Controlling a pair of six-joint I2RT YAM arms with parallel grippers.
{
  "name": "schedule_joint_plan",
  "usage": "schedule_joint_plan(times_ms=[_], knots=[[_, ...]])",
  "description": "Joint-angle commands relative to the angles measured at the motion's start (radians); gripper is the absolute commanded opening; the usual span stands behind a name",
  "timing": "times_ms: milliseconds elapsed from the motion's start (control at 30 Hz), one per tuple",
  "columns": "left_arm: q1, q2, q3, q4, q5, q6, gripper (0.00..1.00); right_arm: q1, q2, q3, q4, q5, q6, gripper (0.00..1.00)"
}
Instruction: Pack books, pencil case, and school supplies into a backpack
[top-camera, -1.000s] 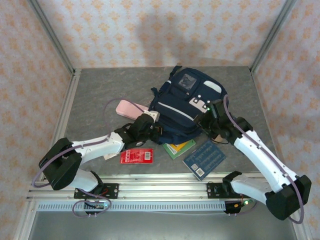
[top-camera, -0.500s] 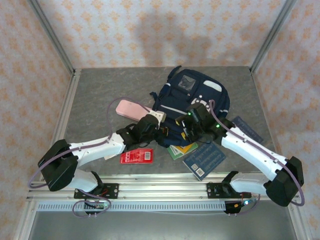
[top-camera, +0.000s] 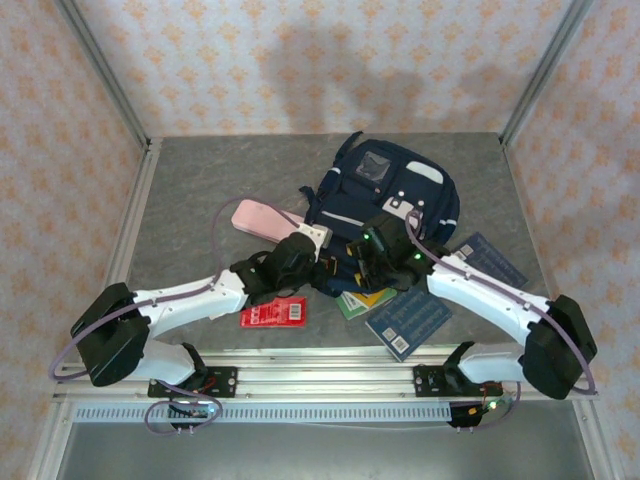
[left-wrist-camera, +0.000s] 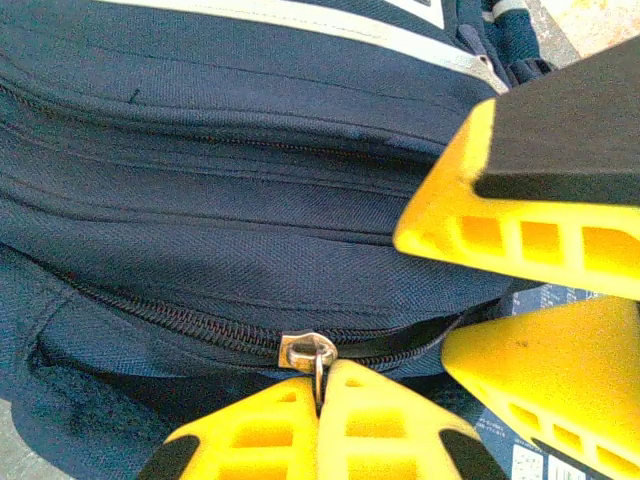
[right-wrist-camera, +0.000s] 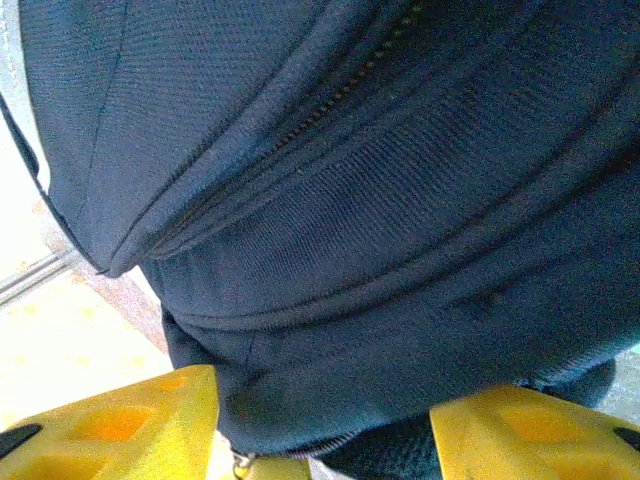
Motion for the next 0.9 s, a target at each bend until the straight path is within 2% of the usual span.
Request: schedule_joint_plan(times_ms=[0, 167, 233, 400, 533, 867], knots=[[-0.026, -0.024, -0.007, 0.079, 0.0, -0.012, 0.0, -0.005, 0.039, 0.007, 0.033, 0.048, 0.001, 0.55], [-0.034, -0.015, -0.03, 0.101, -0.007, -0.017, 0.0, -0.019, 0.054, 0.021, 0.036, 0.068, -0.015, 0.5], [-0.034, -0.016, -0.041, 0.11, -0.01, -0.021, 0.0, -0.027, 0.061, 0.024, 0.025, 0.074, -0.021, 0.44], [-0.034, -0.02, -0.046, 0.093, -0.034, -0.012, 0.0, -0.04, 0.054, 0.014, 0.002, 0.089, -0.048, 0.13], [-0.026, -0.031, -0.033, 0.045, -0.09, -0.001, 0.0, -0.051, 0.033, 0.056, -0.067, 0.121, -0.147, 0.01], [0.064, -0.063, -0.025, 0.0, -0.089, -0.019, 0.0, -0.11, -0.033, 0.075, -0.116, 0.091, -0.419, 0.0]])
